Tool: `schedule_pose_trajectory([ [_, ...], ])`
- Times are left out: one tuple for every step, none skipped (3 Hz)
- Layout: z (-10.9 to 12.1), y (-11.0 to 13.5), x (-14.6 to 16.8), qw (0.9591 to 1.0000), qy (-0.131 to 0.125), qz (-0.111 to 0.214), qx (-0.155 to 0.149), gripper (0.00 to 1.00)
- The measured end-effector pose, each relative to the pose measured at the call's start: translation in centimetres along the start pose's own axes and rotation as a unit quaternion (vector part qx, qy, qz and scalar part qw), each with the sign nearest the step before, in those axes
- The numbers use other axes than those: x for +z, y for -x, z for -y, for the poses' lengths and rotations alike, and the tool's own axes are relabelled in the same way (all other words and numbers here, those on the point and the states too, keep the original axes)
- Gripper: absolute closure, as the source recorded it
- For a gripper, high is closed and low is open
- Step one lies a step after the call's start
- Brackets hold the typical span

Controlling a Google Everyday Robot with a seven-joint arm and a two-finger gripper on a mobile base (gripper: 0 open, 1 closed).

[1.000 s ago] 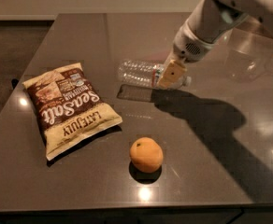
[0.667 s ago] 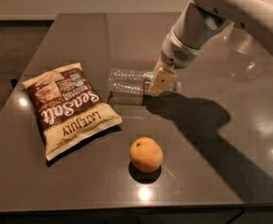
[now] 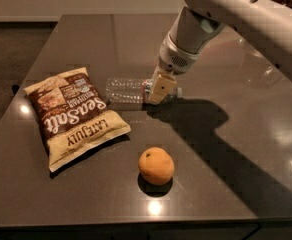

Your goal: Move water bottle near brown chip bag

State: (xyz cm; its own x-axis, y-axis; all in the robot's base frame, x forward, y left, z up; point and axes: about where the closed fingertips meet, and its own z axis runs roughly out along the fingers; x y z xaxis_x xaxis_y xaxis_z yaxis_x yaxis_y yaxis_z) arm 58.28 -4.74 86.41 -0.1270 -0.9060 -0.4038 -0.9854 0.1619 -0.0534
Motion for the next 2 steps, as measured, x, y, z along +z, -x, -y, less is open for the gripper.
schedule_pose_trajectory([
  [0.1,-1.4,0.35,0.9999,0.001,-0.01,0.008,0.31],
  [0.07,-1.31,0.48,0.9999,0.002,-0.01,0.008,0.08],
])
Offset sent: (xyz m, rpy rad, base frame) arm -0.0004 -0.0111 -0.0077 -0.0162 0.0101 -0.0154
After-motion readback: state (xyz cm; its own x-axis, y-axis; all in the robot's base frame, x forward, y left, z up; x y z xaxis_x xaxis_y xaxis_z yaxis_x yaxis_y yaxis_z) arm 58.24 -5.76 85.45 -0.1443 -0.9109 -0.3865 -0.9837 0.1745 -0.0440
